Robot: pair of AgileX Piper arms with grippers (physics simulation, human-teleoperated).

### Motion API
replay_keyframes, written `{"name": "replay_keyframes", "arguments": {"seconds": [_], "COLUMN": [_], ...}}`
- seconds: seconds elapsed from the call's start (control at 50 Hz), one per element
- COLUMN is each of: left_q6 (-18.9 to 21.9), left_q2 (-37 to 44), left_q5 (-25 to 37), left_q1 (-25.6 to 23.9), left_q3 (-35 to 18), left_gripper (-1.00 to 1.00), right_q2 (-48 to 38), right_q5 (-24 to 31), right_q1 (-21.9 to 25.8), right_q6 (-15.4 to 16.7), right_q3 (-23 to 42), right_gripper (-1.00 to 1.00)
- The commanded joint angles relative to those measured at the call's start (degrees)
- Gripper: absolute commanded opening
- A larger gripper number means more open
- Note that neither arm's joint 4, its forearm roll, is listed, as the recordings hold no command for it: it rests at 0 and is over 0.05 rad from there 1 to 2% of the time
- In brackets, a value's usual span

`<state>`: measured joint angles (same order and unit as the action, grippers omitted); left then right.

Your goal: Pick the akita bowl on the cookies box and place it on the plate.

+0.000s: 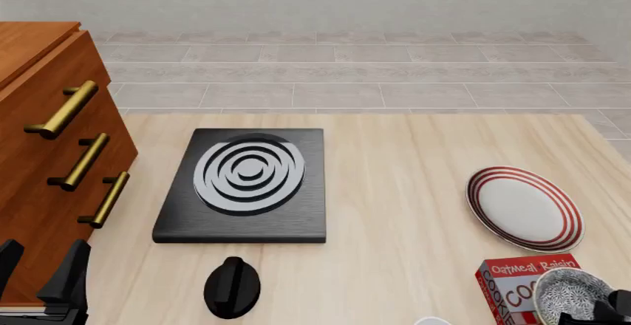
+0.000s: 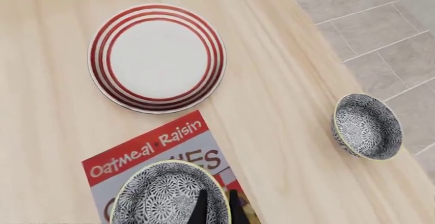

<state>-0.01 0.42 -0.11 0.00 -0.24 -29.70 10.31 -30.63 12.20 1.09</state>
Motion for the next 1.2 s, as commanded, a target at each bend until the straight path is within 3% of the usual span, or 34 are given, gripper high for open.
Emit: {"name": "replay_keyframes", "arguments": {"seconds": [0.02,0.2,0.34,0.6,0.88,1.0,1.02,1.2], "left_q6": [0.0,0.0,0.0,0.0,0.0,0.0,0.0,0.0], "left_q2": [0.0,0.0,0.0,0.0,0.0,0.0,0.0,0.0], "left_q5": [0.0,0.0,0.0,0.0,0.0,0.0,0.0,0.0], "left_q1": [0.0,0.0,0.0,0.0,0.0,0.0,0.0,0.0], "left_q3": [0.0,0.0,0.0,0.0,0.0,0.0,0.0,0.0], "left_gripper": [1.00,1.00,1.00,1.00,1.00,1.00,1.00,1.00], "right_q2": [3.6,7.0,15.9,19.3,17.0,14.2,12.6,9.8], "right_q5": [3.7,6.9,18.5,26.7,27.6,26.3,25.2,21.8], "right_q1": [0.6,0.1,2.2,5.2,7.4,8.9,9.6,13.5], "right_q6": [0.2,-0.5,-2.2,-3.6,-5.8,-8.8,-11.2,-15.5], "right_q3": [-1.1,0.1,5.4,14.6,21.2,23.5,23.5,23.7], "right_gripper": [-1.00,-1.00,-1.00,-1.00,-1.00,-1.00,-1.00,-1.00]}}
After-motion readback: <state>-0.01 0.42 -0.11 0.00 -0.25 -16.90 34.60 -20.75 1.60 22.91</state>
